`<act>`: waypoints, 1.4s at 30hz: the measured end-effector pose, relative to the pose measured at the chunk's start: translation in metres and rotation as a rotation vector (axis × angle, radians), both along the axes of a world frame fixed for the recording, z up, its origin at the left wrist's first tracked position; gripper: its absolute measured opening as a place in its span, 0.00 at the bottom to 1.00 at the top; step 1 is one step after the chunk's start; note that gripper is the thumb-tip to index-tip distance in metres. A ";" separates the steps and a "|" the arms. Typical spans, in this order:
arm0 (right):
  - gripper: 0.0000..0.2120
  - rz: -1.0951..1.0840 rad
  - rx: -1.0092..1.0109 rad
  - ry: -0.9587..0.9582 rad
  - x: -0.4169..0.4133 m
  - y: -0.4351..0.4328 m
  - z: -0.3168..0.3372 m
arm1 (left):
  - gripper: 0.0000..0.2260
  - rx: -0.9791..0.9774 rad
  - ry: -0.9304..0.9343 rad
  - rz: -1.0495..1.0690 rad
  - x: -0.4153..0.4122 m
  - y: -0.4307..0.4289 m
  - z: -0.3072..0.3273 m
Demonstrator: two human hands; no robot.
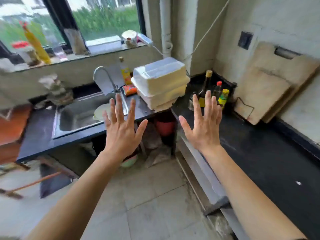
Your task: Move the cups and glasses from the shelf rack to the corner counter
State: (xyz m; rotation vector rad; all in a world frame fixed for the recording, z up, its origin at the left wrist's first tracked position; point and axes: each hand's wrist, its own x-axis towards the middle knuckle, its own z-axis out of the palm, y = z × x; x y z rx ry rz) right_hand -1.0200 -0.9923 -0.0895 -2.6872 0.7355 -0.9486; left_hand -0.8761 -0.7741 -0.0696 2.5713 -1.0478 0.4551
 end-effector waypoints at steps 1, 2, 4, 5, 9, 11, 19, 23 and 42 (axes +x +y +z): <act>0.38 0.056 -0.015 -0.004 0.033 0.027 0.007 | 0.34 -0.011 -0.015 0.042 0.021 0.034 0.005; 0.38 0.116 -0.034 -0.013 0.065 0.053 0.015 | 0.34 -0.023 -0.021 0.093 0.041 0.068 0.011; 0.37 0.243 -0.064 -0.047 0.126 0.109 0.030 | 0.35 -0.046 -0.005 0.214 0.075 0.133 0.022; 0.37 0.301 -0.072 -0.066 0.153 0.136 0.036 | 0.35 -0.059 0.005 0.273 0.090 0.162 0.026; 0.37 0.496 -0.121 -0.100 0.245 0.234 0.047 | 0.35 -0.107 0.002 0.445 0.136 0.264 0.035; 0.37 0.588 -0.138 -0.095 0.284 0.280 0.046 | 0.35 -0.120 -0.005 0.513 0.153 0.309 0.035; 0.37 0.858 -0.138 -0.061 0.444 0.441 0.017 | 0.35 -0.063 -0.058 0.763 0.253 0.465 0.011; 0.36 0.922 -0.087 -0.026 0.540 0.497 -0.003 | 0.35 0.026 -0.003 0.852 0.345 0.520 0.001; 0.34 0.907 0.043 0.066 0.855 0.691 0.047 | 0.35 -0.120 0.020 0.807 0.690 0.700 0.041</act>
